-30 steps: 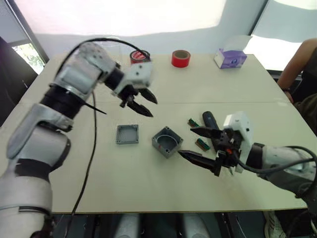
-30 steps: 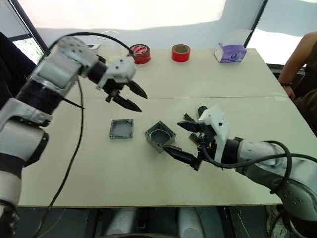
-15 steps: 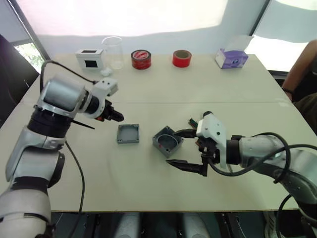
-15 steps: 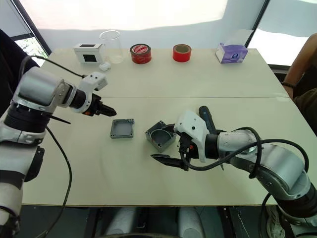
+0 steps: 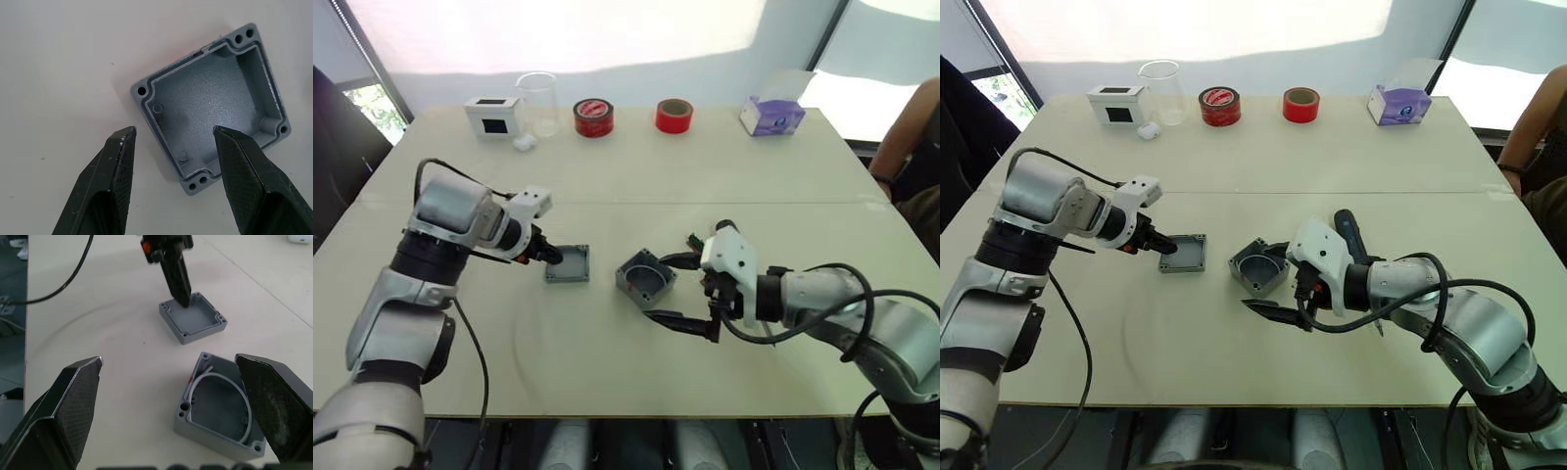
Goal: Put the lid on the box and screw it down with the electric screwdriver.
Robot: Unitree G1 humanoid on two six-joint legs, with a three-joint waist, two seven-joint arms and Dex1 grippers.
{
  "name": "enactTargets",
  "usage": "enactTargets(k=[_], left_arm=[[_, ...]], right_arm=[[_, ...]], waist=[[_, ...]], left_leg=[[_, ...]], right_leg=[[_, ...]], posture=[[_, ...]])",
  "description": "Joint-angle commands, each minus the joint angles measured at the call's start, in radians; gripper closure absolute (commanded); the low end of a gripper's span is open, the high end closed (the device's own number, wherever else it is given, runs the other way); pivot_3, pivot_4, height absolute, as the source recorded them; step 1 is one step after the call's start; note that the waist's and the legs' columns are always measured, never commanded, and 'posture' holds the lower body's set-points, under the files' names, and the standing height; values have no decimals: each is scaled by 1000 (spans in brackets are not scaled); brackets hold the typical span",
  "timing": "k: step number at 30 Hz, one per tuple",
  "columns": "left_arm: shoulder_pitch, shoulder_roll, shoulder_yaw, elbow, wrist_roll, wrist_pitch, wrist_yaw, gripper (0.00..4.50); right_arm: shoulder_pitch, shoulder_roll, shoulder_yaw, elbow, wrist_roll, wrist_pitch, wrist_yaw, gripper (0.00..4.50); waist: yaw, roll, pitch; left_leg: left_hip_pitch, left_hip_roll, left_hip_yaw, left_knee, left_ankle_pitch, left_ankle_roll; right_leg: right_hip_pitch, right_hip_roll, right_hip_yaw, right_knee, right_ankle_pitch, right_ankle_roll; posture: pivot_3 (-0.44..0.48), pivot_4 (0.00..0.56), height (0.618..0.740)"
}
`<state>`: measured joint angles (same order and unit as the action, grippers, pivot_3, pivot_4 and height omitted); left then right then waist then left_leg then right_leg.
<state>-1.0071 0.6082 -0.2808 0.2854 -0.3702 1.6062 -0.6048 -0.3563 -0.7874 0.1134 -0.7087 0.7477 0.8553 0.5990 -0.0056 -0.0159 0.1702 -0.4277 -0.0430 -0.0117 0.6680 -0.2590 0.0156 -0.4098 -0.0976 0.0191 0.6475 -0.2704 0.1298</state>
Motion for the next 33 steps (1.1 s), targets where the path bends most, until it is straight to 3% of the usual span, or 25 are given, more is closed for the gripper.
enactTargets(k=[1,5,8,12,13,18,21,25,28,33], left_arm=[[2,-8,9,25,19,8,49,1948],[13,-33,9,42,16,8,79,1948],[21,-44,15,49,10,8,95,2791],[34,-62,34,49,1,8,118,4357],[41,-69,43,46,-3,8,124,4486],[73,-110,123,3,-13,8,161,4486],[51,-155,247,-9,-9,-22,183,4486],[14,-160,346,-26,-11,-274,167,4486],[15,-191,401,-79,5,-654,139,4486],[-14,-273,373,-81,49,-896,178,4486]], right_arm=[[3,13,-20,-42,-1,10,-21,0],[27,18,-38,-59,0,19,-42,0],[37,21,-44,-67,2,21,-51,0],[46,19,-54,-69,1,20,-52,0],[47,17,-57,-68,0,20,-51,0],[49,24,-84,-54,18,26,-51,0],[42,72,-140,-16,73,41,-85,0],[-34,167,-215,88,111,73,-188,0],[-139,253,-256,215,150,106,-267,0],[-338,357,-366,470,201,181,-405,0]], waist=[[0,0,0],[5,1,-1],[12,1,-1],[19,1,-2],[20,1,-2],[21,3,-3],[25,3,-3],[20,0,-1],[14,0,-1],[18,0,-1]], left_leg=[[0,0,0,0,0,0],[2,0,0,0,0,0],[3,0,0,0,1,-1],[3,0,0,0,1,-2],[3,0,0,0,1,-2],[5,-1,0,0,1,-2],[6,-1,-1,0,1,-2],[2,-1,-1,0,2,-3],[1,-1,-1,-2,5,-9],[0,-1,2,-5,7,-12]], right_leg=[[0,0,0,0,0,0],[1,0,0,1,0,0],[1,0,0,2,0,0],[1,0,0,1,0,0],[2,0,0,1,0,0],[4,-1,0,1,0,0],[5,-1,0,1,0,0],[1,-2,0,1,1,-1],[-2,-1,0,1,1,-1],[-5,-2,1,0,1,-2]], posture=[[0,150,740],[0,150,740],[0,150,740],[0,150,740],[0,150,740],[0,150,740],[0,150,740],[0,150,740],[0,150,740],[0,150,740]])
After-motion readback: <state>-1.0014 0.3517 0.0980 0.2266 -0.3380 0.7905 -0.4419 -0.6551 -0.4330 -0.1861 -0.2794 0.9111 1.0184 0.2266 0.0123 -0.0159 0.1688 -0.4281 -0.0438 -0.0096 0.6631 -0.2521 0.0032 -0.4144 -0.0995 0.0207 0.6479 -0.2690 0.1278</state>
